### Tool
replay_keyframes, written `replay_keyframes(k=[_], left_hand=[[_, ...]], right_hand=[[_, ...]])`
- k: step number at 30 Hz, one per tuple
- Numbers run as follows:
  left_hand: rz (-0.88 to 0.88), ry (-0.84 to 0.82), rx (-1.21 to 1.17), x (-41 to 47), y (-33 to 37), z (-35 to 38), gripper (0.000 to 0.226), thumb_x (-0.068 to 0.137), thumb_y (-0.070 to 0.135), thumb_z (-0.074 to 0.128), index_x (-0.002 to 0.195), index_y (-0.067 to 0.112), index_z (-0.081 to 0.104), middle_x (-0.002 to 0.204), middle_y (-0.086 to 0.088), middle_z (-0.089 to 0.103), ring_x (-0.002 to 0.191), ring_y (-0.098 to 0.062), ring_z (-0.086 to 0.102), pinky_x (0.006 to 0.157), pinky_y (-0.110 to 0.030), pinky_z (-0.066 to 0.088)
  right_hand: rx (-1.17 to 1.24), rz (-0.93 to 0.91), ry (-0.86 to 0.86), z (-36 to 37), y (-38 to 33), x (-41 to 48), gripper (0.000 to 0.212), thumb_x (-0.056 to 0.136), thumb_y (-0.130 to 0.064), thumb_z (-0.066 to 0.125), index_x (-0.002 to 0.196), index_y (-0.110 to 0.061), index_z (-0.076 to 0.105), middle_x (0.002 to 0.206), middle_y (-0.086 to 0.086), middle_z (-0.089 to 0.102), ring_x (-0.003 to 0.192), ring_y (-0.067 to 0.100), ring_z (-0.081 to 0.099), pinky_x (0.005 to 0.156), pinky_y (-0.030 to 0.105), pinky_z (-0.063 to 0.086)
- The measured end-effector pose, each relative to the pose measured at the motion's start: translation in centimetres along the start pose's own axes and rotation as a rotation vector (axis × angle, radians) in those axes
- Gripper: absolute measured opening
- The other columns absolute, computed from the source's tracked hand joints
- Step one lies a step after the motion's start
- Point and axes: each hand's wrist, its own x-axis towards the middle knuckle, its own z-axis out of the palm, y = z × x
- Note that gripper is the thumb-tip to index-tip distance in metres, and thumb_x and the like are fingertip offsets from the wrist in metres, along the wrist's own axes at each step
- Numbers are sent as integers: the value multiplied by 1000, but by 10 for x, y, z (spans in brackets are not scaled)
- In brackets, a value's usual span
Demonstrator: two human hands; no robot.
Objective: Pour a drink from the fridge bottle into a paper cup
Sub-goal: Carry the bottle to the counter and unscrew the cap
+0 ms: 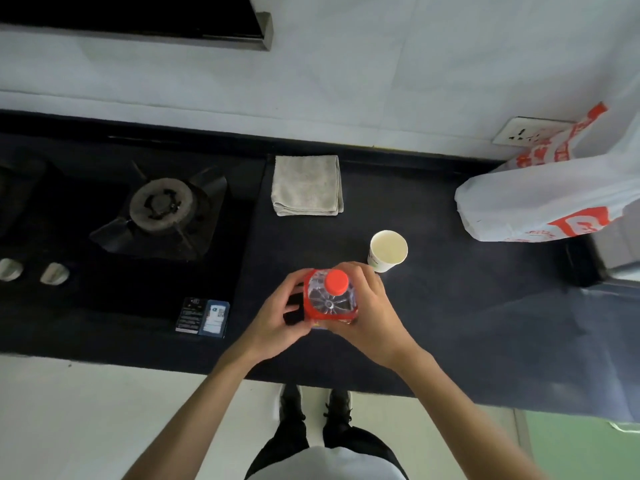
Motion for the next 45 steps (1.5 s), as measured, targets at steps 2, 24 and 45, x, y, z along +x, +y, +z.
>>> replay_keyframes(k=[2,24,45], left_hand=[[71,-44,113,5,1,-8,82,75,21,77,145,30,35,140,14,49,133,-7,47,105,-30,48],[238,-59,314,27,12,-6,89,64,46,88,136,30,40,131,13,55,122,-10,56,101,-28,52],[145,-71,244,25,9,-5,80,69,35,88,129,47,37,129,20,53,122,-1,54,91,-14,52]], right_hand=[[-44,49,-46,-14,-12,0,71,74,-43,83,131,-34,42,131,-12,43,121,11,43,95,33,53],[-844,370,91,-17,-97,24,60,97,-61,36,63,-13,45,60,2,46,59,21,48,62,30,37],[-845,-199,-278,-64,-89,26,33,97,-44,51,114,-15,48,92,2,68,79,25,66,69,38,53]])
